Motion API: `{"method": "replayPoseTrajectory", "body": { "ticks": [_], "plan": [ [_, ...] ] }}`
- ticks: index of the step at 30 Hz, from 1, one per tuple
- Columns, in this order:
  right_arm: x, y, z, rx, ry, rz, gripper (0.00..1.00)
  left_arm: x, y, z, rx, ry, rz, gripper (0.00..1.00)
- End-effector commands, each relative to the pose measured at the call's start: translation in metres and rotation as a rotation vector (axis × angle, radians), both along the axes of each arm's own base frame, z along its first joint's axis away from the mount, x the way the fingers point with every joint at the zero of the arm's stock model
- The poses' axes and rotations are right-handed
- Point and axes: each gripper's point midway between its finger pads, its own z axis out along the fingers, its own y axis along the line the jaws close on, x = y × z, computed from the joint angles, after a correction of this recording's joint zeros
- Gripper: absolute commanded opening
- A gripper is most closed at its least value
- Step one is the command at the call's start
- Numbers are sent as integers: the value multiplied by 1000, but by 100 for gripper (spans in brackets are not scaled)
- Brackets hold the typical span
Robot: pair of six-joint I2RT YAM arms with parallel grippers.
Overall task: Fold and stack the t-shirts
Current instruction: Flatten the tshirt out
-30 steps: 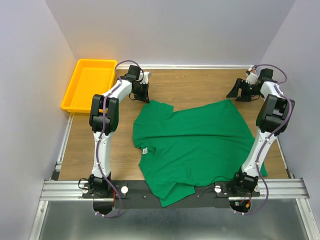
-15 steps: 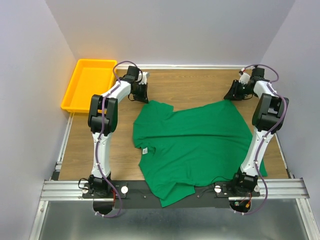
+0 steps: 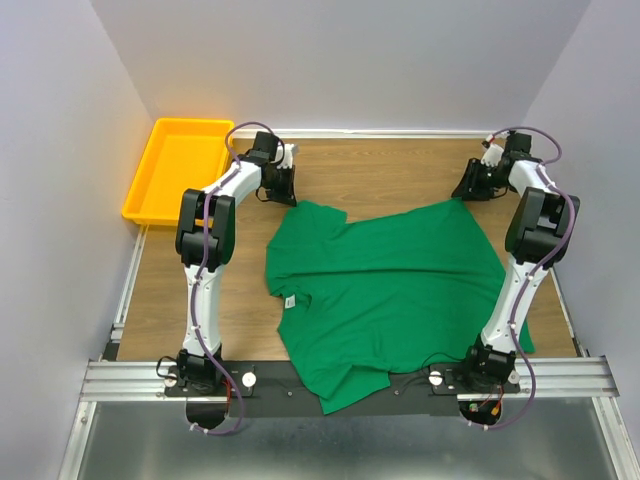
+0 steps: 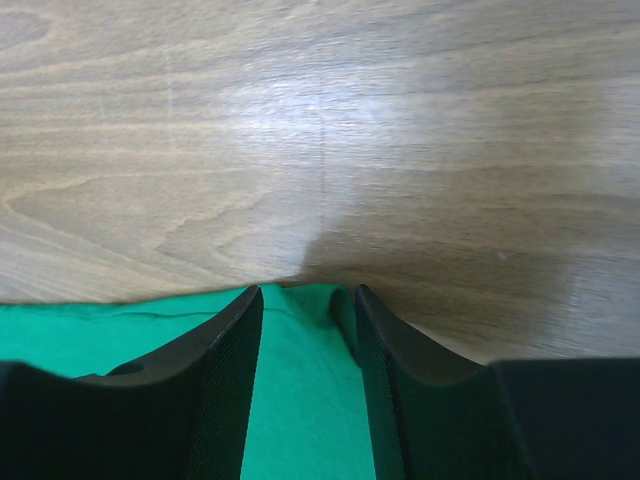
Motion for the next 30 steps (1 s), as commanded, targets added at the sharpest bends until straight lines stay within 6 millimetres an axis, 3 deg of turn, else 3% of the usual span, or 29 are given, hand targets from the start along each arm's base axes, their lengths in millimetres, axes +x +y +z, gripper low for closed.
{"method": "replayPoseTrajectory", "body": {
  "ticks": [1, 12, 21, 26, 27, 28, 29, 30],
  "plan": [
    [-4, -22, 0, -70, 31, -56, 50, -4, 8, -1, 20, 11, 19, 0],
    [-24, -6, -14, -13, 66, 2, 44, -4, 8, -5, 19, 21, 17, 0],
    [-24, 0, -6, 21, 47, 22, 4, -1, 5, 1, -2, 9, 24, 0],
    [-31, 13, 18, 70, -14, 68, 1, 6, 2, 27, -37, -66, 35, 0],
    [-32, 15, 41, 65, -66, 75, 1, 7, 1, 32, -45, -82, 36, 0],
    [-42, 20, 40, 79, -75, 88, 0, 8, 0, 46, -60, -123, 36, 0],
    [-45, 20, 51, 66, -107, 92, 1, 12, -1, 59, -70, -156, 36, 0],
    [-49, 24, 79, 56, -174, 110, 1, 7, 0, 60, -76, -159, 36, 0]
  ]
}}
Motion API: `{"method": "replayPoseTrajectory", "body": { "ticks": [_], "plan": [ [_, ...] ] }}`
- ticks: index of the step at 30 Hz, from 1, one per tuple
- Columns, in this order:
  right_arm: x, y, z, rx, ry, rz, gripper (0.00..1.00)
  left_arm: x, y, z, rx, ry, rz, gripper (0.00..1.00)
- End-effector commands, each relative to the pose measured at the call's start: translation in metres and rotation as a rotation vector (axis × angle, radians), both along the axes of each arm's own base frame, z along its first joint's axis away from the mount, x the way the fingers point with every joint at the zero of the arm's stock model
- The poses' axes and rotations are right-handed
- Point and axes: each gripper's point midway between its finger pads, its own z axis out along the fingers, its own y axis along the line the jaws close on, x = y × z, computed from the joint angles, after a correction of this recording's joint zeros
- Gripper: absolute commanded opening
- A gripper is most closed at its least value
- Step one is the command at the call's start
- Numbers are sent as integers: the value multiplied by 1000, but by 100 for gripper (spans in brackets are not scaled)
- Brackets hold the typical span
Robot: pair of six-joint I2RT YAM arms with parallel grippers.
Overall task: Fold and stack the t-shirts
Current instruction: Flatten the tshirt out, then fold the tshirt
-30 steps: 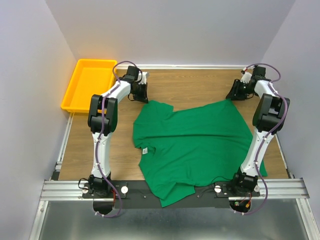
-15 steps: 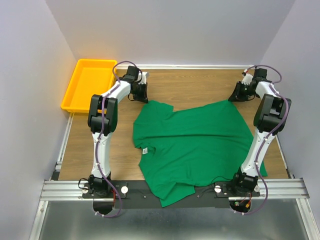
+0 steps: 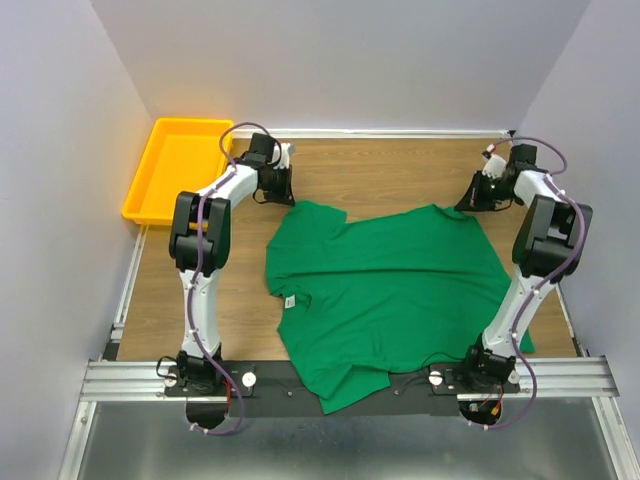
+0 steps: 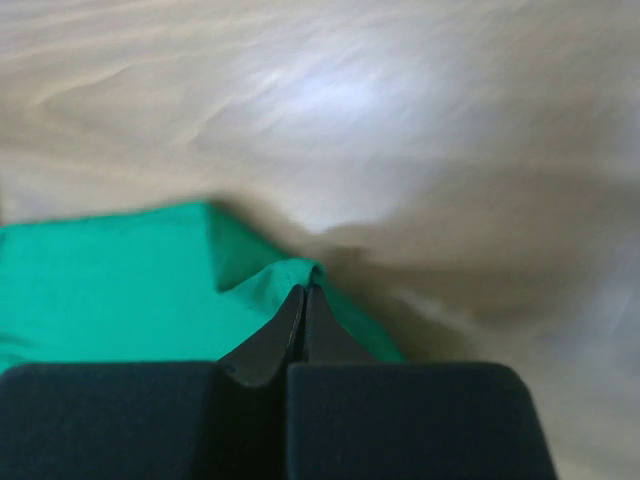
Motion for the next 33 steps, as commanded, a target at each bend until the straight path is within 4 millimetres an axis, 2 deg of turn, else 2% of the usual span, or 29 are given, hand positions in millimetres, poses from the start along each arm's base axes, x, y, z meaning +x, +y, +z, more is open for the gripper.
{"method": "replayPoseTrajectory", "body": {
  "ticks": [1, 2, 3, 4, 5, 6, 7, 8, 9, 10, 11, 12, 13, 14, 15, 16, 17, 18, 19, 20, 22, 23, 27, 29, 33],
  "plan": [
    [-16, 16, 77, 10, -215, 80, 1, 14, -3, 76, -72, -206, 6, 0],
    [-21, 18, 89, -1, -247, 90, 0, 14, -3, 86, -81, -237, 5, 0],
    [-26, 18, 121, -36, -333, 107, 0, 7, -2, 103, -93, -274, 7, 0],
    [-32, 21, 132, -43, -361, 115, 1, 5, -2, 111, -107, -311, 6, 0],
    [-35, 21, 147, -60, -400, 120, 1, 6, -3, 132, -123, -362, 9, 0],
    [-38, 24, 165, -72, -444, 130, 1, 2, -1, 142, -129, -388, 14, 0],
    [-44, 25, 197, -97, -522, 132, 1, -1, -1, 180, -158, -478, 17, 0],
    [-46, 27, 218, -110, -571, 134, 1, -4, -1, 203, -173, -530, 19, 0],
    [-45, 27, 251, -127, -642, 132, 0, -14, 0, 246, -202, -620, 20, 0],
    [-47, 29, 278, -140, -702, 132, 1, -19, 1, 271, -218, -677, 16, 0],
    [-54, 33, 312, -155, -779, 139, 0, -24, 1, 307, -246, -759, 17, 0],
    [-57, 34, 335, -168, -829, 135, 1, -32, 3, 335, -263, -824, 22, 0],
    [-62, 36, 385, -191, -932, 126, 0, -54, 7, 384, -295, -932, 21, 0],
    [-67, 36, 411, -206, -984, 114, 0, -69, 10, 429, -328, -1045, 22, 0],
    [-72, 37, 437, -213, -1037, 99, 1, -96, 19, 474, -357, -1149, 42, 0],
    [-83, 39, 477, -245, -1128, 91, 0, -113, 24, 502, -378, -1219, 52, 0],
    [-90, 37, 499, -267, -1177, 71, 0, -137, 32, 548, -411, -1335, 66, 0],
    [-96, 36, 516, -284, -1217, 52, 0, -156, 38, 574, -431, -1402, 82, 0],
    [-101, 33, 533, -299, -1260, 27, 0, -183, 50, 606, -457, -1482, 118, 0],
    [-115, 30, 564, -341, -1335, -13, 0, -215, 59, 644, -489, -1581, 128, 0],
    [-132, 30, 597, -387, -1425, -51, 1, -250, 71, 678, -522, -1672, 153, 0],
    [-150, 30, 622, -417, -1491, -87, 1, -276, 77, 700, -548, -1735, 152, 0],
    [-198, 29, 679, -478, -1668, -202, 0, -325, 89, 731, -611, -1832, 162, 0],
    [-220, 24, 698, -508, -1728, -283, 1, -336, 91, 737, -628, -1850, 158, 0],
    [-250, 21, 720, -535, -1813, -369, 1, -347, 95, 740, -641, -1865, 169, 0]
  ]
}}
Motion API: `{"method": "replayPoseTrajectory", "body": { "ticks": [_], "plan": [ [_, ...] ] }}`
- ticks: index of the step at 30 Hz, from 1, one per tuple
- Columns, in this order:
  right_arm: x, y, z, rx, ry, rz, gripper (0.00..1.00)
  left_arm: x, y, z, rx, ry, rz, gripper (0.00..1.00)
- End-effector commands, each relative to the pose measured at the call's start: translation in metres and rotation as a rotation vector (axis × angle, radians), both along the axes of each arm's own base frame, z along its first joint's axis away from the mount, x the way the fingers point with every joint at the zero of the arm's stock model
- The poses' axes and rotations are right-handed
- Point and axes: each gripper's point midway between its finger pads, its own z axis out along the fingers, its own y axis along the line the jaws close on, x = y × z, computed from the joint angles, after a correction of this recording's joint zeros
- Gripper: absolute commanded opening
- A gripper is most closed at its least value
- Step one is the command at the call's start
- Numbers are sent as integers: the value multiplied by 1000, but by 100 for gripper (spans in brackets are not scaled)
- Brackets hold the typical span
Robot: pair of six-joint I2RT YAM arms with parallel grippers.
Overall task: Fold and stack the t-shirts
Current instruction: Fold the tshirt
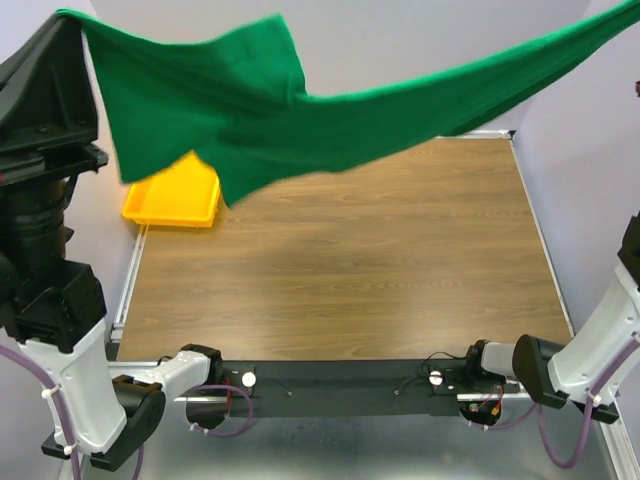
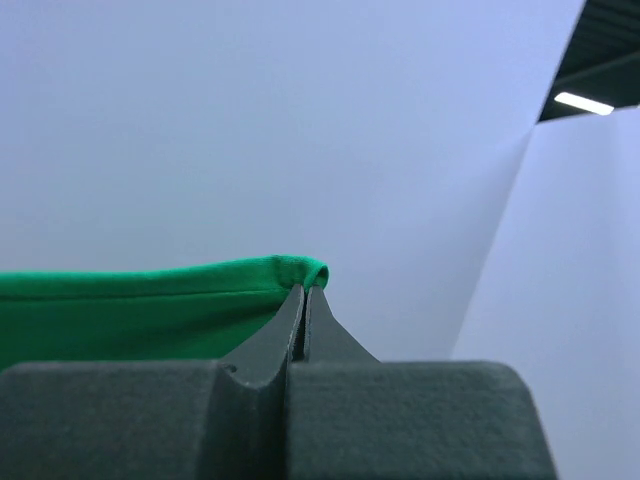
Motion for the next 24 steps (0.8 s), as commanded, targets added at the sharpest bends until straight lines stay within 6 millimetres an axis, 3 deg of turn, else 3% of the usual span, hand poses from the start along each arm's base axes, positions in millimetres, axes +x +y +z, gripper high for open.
{"method": "replayPoseTrajectory", "body": {
  "ticks": [1, 6, 8, 11, 12, 14, 15, 17, 18, 20, 21, 22, 23, 24],
  "plan": [
    [-27, -17, 28, 73, -125, -101, 1, 50, -3, -16, -27, 136, 4, 0],
    [-26, -14, 21, 65, -108, -88, 0, 59, 1, -23, -47, 164, 32, 0],
    [-9, -16, 5, 68, -51, -78, 0, 68, 1, -29, -53, 188, 36, 0],
    [9, -15, -22, 56, 28, -53, 1, 104, -4, -56, -54, 286, 41, 0],
    [29, -18, -52, 61, 110, -41, 0, 130, -9, -79, -47, 362, 40, 0],
    [51, -23, -89, 58, 199, -43, 1, 157, -19, -109, -44, 445, -3, 0],
    [76, -33, -134, 76, 302, -53, 1, 187, -29, -146, -20, 538, -12, 0],
    [100, -41, -189, 90, 419, -61, 1, 214, -37, -183, -17, 620, -30, 0],
    [121, -50, -244, 112, 520, -69, 1, 244, -45, -229, 5, 728, -29, 0],
    [140, -54, -308, 127, 624, -57, 0, 274, -55, -278, 32, 826, -36, 0],
    [149, -51, -326, 111, 626, -26, 0, 294, -63, -326, 55, 927, -41, 0],
    [158, -51, -389, 147, 730, -9, 1, 318, -71, -370, 81, 1012, -45, 0],
    [164, -52, -408, 168, 743, 2, 1, 331, -76, -394, 94, 1042, -44, 0],
    [178, -58, -447, 208, 806, -7, 0, 344, -79, -434, 106, 1113, -32, 0]
  ]
}}
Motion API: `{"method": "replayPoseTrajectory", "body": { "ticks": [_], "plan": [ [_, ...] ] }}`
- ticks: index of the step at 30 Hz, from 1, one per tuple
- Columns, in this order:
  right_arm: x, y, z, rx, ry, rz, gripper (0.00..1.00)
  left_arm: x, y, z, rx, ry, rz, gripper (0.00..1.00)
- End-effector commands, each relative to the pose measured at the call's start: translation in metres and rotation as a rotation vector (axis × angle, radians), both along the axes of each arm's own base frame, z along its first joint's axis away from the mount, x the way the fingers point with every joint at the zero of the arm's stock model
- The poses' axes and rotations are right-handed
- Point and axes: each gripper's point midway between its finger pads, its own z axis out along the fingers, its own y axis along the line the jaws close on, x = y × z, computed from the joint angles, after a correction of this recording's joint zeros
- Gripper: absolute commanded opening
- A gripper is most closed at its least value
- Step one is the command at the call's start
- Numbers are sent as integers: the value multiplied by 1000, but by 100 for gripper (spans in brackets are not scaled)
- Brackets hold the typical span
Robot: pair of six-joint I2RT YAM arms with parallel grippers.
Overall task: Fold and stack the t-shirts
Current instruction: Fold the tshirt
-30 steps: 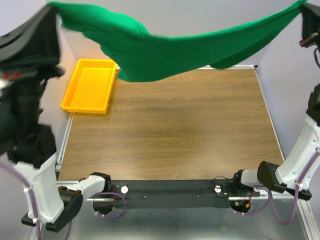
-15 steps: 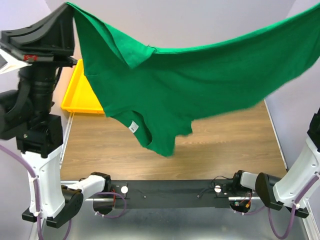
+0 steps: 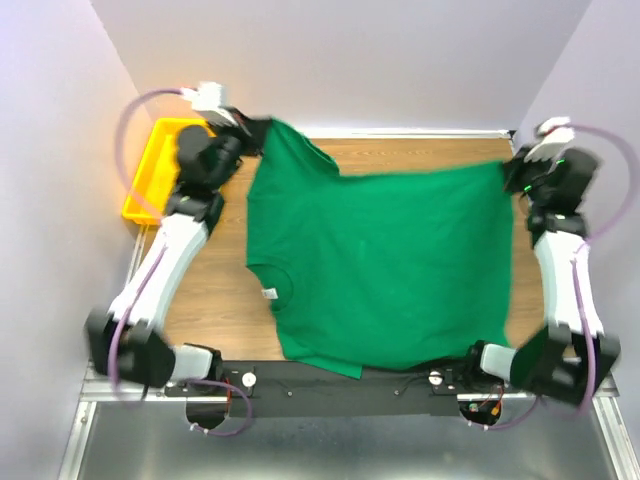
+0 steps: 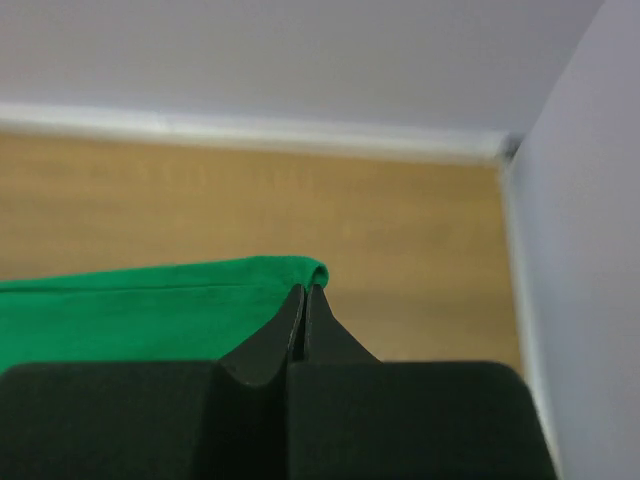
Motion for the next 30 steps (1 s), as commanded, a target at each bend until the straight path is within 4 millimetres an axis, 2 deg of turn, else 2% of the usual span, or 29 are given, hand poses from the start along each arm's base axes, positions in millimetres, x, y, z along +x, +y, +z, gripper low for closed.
{"method": "replayPoseTrajectory", "body": {
  "ticks": [1, 2, 3, 4, 5, 6, 7, 8, 9, 10, 11, 12, 13, 14, 15, 17, 18, 20, 23, 28, 30],
  "plan": [
    [32, -2, -93, 48, 51, 22, 1, 63, -23, -145, 61, 256, -12, 0],
    [40, -7, -110, 62, 66, 1, 0, 75, -25, -169, 76, 293, -1, 0],
    [58, -14, -132, 76, 61, -18, 0, 97, -26, -211, 101, 370, 27, 0],
    [64, -17, -143, 75, 58, -24, 1, 108, -26, -228, 108, 399, 39, 0],
    [69, -13, -156, 61, 68, 4, 0, 123, -28, -229, 106, 410, 50, 0],
    [74, -12, -163, 32, 71, 19, 1, 133, -29, -242, 110, 436, 58, 0],
    [82, -6, -180, -24, 95, 49, 0, 143, -32, -277, 121, 512, 58, 0],
    [87, -5, -186, -42, 104, 60, 1, 151, -35, -283, 117, 526, 59, 0],
    [98, -10, -179, -52, 93, 47, 1, 162, -37, -272, 106, 506, 58, 0],
    [105, -15, -211, -14, 177, 21, 1, 169, -40, -290, 113, 541, 56, 0],
    [110, -20, -220, -7, 201, 4, 1, 172, -40, -297, 110, 569, 61, 0],
    [121, -26, -220, -9, 211, -16, 1, 180, -41, -288, 105, 551, 66, 0],
    [125, -28, -236, 10, 242, -26, 1, 184, -42, -298, 110, 570, 69, 0],
    [130, -29, -239, 21, 247, -31, 1, 186, -41, -301, 113, 582, 71, 0],
    [135, -29, -238, 30, 246, -29, 1, 191, -41, -293, 108, 569, 70, 0],
    [141, -30, -245, 65, 262, -35, 0, 196, -39, -302, 114, 593, 75, 0],
    [142, -30, -246, 73, 271, -41, 1, 200, -37, -297, 110, 581, 78, 0],
    [148, -33, -239, 81, 256, -56, 1, 203, -35, -295, 106, 579, 79, 0],
    [149, -39, -230, 84, 243, -74, 0, 204, -33, -282, 108, 552, 67, 0],
    [141, -45, -217, 105, 232, -77, 1, 194, -34, -256, 138, 496, 26, 0],
    [136, -43, -218, 112, 239, -67, 1, 188, -33, -256, 150, 496, 8, 0]
  ]
}}
